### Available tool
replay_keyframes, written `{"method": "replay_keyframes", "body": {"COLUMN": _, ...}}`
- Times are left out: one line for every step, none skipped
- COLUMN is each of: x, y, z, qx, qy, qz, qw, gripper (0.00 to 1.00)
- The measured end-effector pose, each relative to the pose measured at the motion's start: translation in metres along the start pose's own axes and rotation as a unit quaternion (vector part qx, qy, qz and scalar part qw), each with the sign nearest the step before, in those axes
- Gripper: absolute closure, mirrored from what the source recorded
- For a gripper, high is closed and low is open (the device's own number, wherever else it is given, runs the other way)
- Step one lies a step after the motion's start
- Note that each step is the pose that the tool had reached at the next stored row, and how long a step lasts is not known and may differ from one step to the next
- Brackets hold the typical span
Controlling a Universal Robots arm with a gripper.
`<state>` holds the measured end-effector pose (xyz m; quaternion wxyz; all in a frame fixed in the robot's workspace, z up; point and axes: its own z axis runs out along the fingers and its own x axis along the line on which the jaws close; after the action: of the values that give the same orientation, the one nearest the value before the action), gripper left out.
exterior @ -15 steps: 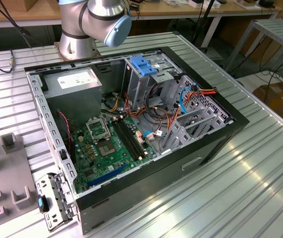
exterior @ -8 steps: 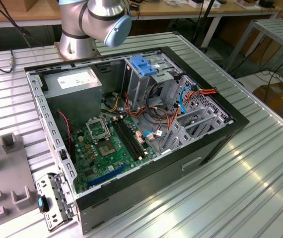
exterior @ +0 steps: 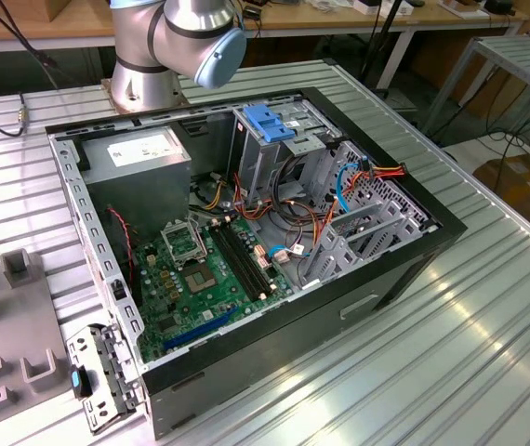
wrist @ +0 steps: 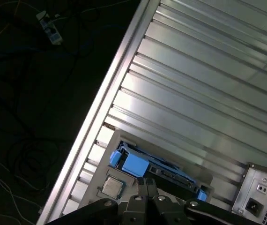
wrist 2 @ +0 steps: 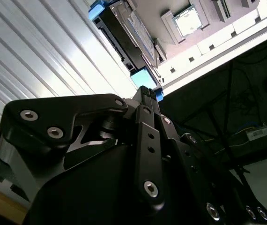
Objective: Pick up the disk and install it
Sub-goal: 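Pick up the disk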
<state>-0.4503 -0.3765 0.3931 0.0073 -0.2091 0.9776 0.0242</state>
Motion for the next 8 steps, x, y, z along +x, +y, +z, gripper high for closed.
{"method": "replay_keyframes", "body": {"x": 0.0000, "y": 0.0000, "z": 0.0000, "qx": 0.0000, "qy": 0.0000, "qz": -0.001, "qw": 1.00000, "gripper": 0.89}}
{"method": "replay_keyframes", "body": {"x": 0.0000, "y": 0.0000, "z": 0.0000, "qx": 0.0000, "qy": 0.0000, "qz": -0.001, "qw": 1.00000, "gripper": 0.89}}
{"method": "replay_keyframes", "body": {"x": 0.0000, "y": 0.0000, "z": 0.0000, "qx": 0.0000, "qy": 0.0001, "qz": -0.002, "qw": 1.00000, "gripper": 0.89}}
{"method": "replay_keyframes", "body": {"x": 0.0000, "y": 0.0000, "z": 0.0000, "qx": -0.0002, "qy": 0.0002, "qz": -0.005, "qw": 0.99999, "gripper": 0.89}}
{"method": "replay_keyframes", "body": {"x": 0.0000, "y": 0.0000, "z": 0.0000, "qx": -0.0002, "qy": 0.0004, "qz": -0.009, "qw": 0.99996, "gripper": 0.89}}
{"method": "replay_keyframes", "body": {"x": 0.0000, "y": 0.0000, "z": 0.0000, "qx": -0.0002, "qy": 0.0004, "qz": -0.009, "qw": 0.99996, "gripper": 0.89}}
{"method": "replay_keyframes", "body": {"x": 0.0000, "y": 0.0000, "z": 0.0000, "qx": -0.0002, "qy": 0.0004, "qz": -0.010, "qw": 0.99995, "gripper": 0.89}}
{"method": "replay_keyframes", "body": {"x": 0.0000, "y": 0.0000, "z": 0.0000, "qx": -0.0003, "qy": 0.0004, "qz": -0.010, "qw": 0.99995, "gripper": 0.89}}
